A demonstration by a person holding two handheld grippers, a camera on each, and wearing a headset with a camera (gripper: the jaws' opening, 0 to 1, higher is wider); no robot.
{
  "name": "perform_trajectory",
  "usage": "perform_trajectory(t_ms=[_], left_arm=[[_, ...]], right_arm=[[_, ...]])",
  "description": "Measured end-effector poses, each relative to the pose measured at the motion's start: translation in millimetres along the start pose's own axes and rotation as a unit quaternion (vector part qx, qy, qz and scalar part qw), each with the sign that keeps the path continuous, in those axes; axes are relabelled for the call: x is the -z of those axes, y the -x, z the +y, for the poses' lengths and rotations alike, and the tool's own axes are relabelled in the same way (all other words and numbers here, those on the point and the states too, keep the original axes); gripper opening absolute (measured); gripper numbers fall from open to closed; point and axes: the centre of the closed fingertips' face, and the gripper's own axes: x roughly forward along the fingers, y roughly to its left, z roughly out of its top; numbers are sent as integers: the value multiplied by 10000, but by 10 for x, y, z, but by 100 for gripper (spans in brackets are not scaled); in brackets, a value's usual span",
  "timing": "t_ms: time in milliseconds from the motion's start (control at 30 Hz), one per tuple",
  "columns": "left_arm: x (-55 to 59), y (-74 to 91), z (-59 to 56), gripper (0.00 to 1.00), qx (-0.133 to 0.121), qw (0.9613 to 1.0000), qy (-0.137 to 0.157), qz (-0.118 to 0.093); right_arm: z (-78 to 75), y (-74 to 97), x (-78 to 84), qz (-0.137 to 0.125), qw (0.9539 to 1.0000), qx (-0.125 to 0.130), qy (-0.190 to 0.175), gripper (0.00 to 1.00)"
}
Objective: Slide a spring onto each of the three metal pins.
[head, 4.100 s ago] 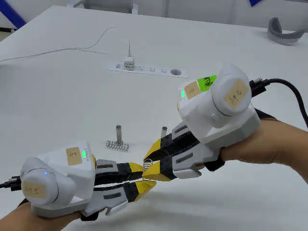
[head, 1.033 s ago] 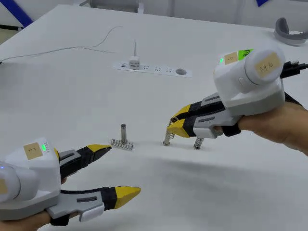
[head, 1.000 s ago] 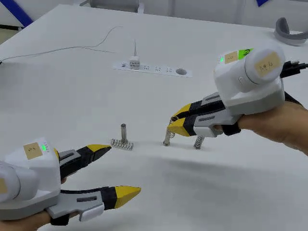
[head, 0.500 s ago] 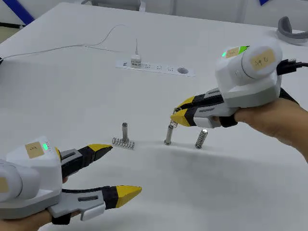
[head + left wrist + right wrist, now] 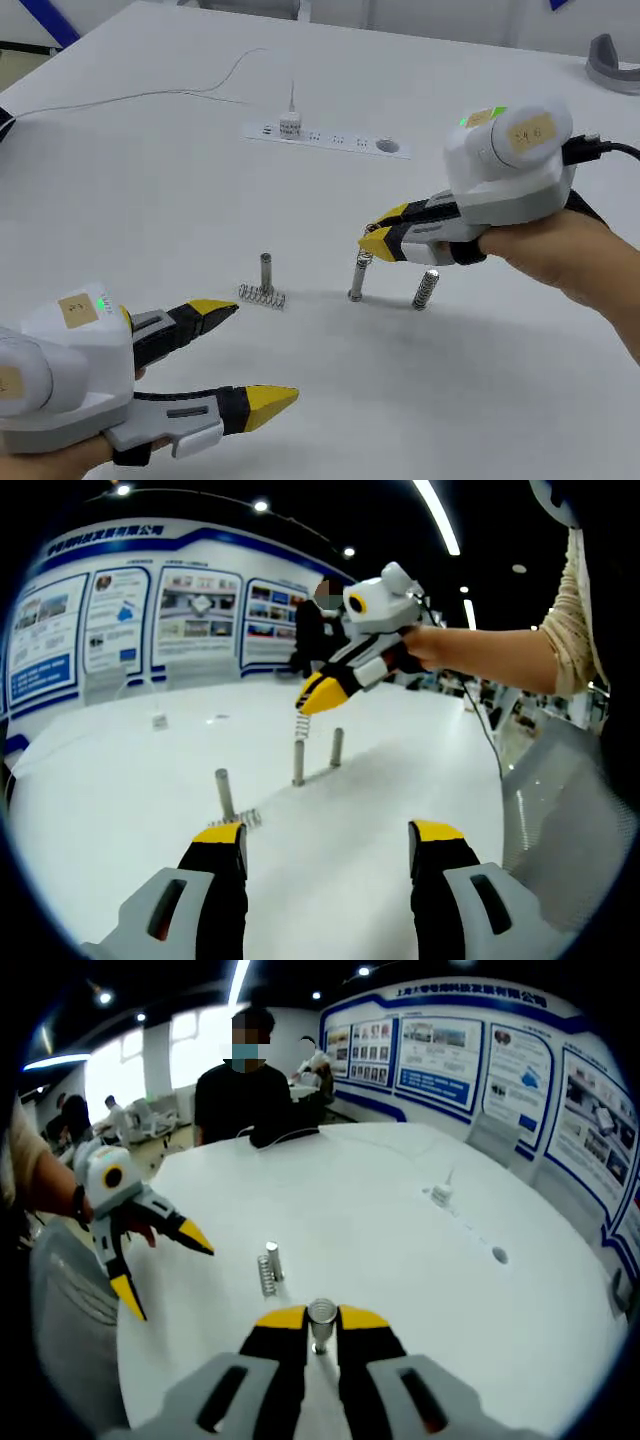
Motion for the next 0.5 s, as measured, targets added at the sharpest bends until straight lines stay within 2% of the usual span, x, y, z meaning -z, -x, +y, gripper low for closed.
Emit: perform_trajectory(t_ms=[500], left_arm=[[6, 14, 5, 66, -12, 10000, 3, 18]], right_arm=[[-15, -73, 77, 39, 9999, 6, -104, 12]])
